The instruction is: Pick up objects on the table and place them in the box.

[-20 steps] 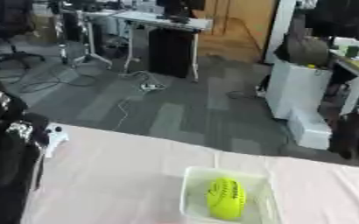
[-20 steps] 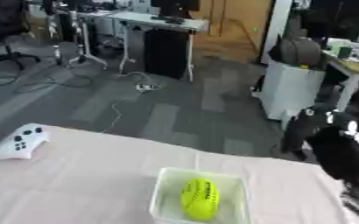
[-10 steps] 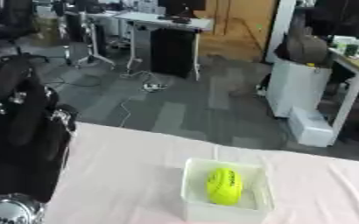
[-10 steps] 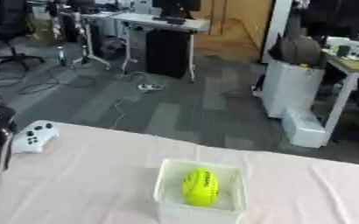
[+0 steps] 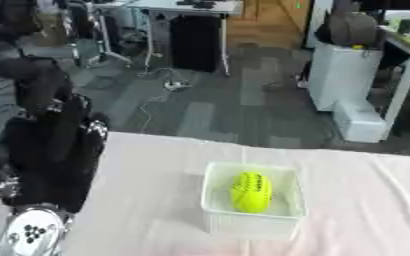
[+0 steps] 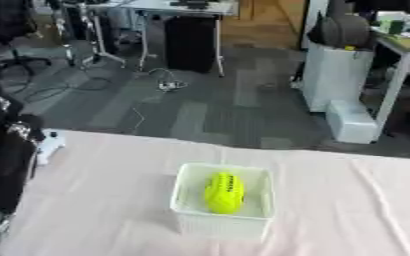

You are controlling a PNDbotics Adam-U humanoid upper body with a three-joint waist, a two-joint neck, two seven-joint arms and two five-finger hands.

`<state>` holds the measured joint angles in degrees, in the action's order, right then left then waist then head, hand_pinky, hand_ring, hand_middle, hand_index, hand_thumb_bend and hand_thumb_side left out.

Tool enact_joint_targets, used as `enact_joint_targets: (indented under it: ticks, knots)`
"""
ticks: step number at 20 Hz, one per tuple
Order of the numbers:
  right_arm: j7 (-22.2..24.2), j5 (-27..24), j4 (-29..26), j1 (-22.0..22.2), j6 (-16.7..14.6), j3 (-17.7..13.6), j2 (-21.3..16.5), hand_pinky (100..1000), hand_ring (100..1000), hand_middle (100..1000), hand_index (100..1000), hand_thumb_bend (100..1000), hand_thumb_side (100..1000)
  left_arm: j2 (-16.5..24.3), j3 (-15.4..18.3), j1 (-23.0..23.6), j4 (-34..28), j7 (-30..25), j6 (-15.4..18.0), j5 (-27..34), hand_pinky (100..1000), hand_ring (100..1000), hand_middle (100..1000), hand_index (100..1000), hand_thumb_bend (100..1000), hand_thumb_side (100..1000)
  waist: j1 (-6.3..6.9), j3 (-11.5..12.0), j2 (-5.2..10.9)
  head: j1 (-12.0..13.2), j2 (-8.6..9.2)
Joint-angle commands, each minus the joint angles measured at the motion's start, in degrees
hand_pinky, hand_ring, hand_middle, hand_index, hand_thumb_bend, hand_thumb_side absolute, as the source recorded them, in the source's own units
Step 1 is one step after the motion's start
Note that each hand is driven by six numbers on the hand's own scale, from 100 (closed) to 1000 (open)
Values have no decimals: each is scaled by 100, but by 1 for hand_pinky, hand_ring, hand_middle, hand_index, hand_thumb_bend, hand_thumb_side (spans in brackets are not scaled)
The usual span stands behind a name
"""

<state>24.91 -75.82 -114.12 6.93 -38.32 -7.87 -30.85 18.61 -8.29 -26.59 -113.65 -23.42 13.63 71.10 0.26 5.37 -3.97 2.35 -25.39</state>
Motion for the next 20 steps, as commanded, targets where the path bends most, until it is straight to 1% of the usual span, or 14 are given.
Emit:
enact_joint_targets:
  ticks: [1,3,6,9,15,17,20]
  knots:
    - [-63,-50,-47,-176,-336,-96,-13,100,347,327,614,462,774,191,86,41,-94,-152,80,-149,100,281,427,678,100,757,2,-57,48,254,-11]
    - [-90,-150,-47,-238,-409,-68,-3,100,343,323,607,456,768,211,75,91,-94,-215,100,-202,100,280,427,679,100,759,11,-104,41,276,53]
    - [-24,-297,-47,-276,-504,-32,30,100,333,316,593,450,761,210,75,124,-94,-272,102,-260,100,279,426,679,100,759,13,-125,22,211,191]
    - [68,-413,-47,-273,-708,-29,50,100,327,312,583,436,752,198,84,124,-94,-275,97,-287,100,279,426,679,100,760,18,-120,4,187,352]
    - [173,-557,-47,-230,-1041,-56,49,100,320,313,573,418,745,179,48,102,-94,-308,65,-282,100,279,426,679,100,760,19,-98,9,76,578]
    - [217,-593,-47,-211,-1109,-51,45,100,319,313,571,416,747,177,38,94,-94,-314,57,-271,100,279,426,679,100,761,19,-94,15,43,616]
    - [253,-670,-47,-199,-1187,-59,9,100,317,314,569,406,738,186,38,98,-94,-324,61,-259,100,279,426,679,100,759,25,-99,33,26,625]
